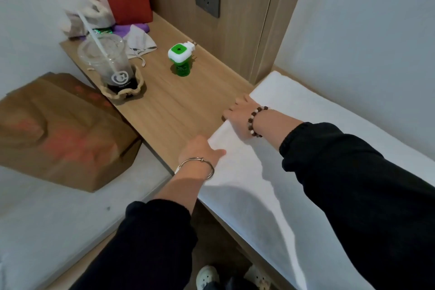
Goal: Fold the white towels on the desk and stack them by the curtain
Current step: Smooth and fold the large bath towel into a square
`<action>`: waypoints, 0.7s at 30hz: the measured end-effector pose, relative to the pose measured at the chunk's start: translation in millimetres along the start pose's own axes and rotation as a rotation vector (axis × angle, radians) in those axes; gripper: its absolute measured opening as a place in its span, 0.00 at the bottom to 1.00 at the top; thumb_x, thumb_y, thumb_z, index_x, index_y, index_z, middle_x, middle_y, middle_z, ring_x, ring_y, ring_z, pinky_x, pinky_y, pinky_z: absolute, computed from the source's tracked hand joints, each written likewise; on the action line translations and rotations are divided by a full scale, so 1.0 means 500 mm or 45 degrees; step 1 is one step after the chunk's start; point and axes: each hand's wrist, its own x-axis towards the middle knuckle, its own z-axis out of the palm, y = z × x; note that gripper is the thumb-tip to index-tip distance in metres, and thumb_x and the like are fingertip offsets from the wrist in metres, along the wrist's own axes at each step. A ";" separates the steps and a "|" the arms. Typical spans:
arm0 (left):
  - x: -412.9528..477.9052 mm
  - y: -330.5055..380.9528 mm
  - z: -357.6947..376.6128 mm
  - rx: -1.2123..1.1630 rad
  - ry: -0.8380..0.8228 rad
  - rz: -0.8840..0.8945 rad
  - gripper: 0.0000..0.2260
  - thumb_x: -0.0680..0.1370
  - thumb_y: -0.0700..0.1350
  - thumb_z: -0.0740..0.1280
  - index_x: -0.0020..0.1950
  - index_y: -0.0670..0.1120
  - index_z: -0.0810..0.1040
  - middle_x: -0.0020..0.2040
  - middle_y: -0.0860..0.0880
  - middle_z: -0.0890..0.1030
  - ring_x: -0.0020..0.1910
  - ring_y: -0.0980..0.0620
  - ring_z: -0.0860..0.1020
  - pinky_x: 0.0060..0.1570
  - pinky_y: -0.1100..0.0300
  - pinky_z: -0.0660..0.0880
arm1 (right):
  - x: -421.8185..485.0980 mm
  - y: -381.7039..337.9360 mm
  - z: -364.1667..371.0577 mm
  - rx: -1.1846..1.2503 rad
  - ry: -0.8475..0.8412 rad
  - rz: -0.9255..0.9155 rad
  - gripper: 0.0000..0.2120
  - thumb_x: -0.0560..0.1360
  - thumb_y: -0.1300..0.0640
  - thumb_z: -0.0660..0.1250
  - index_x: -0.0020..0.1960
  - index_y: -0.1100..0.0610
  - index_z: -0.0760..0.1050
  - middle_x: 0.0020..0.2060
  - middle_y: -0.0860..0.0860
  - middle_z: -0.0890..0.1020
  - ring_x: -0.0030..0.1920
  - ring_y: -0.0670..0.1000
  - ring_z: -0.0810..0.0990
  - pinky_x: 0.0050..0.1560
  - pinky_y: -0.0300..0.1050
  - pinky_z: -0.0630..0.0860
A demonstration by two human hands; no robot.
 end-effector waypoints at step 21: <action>-0.443 0.369 0.063 0.039 -0.347 0.807 0.09 0.70 0.48 0.69 0.38 0.46 0.71 0.35 0.51 0.73 0.34 0.49 0.72 0.27 0.60 0.63 | -0.610 0.200 0.027 -0.344 0.305 0.275 0.14 0.70 0.62 0.62 0.53 0.53 0.78 0.43 0.49 0.76 0.51 0.54 0.71 0.52 0.46 0.65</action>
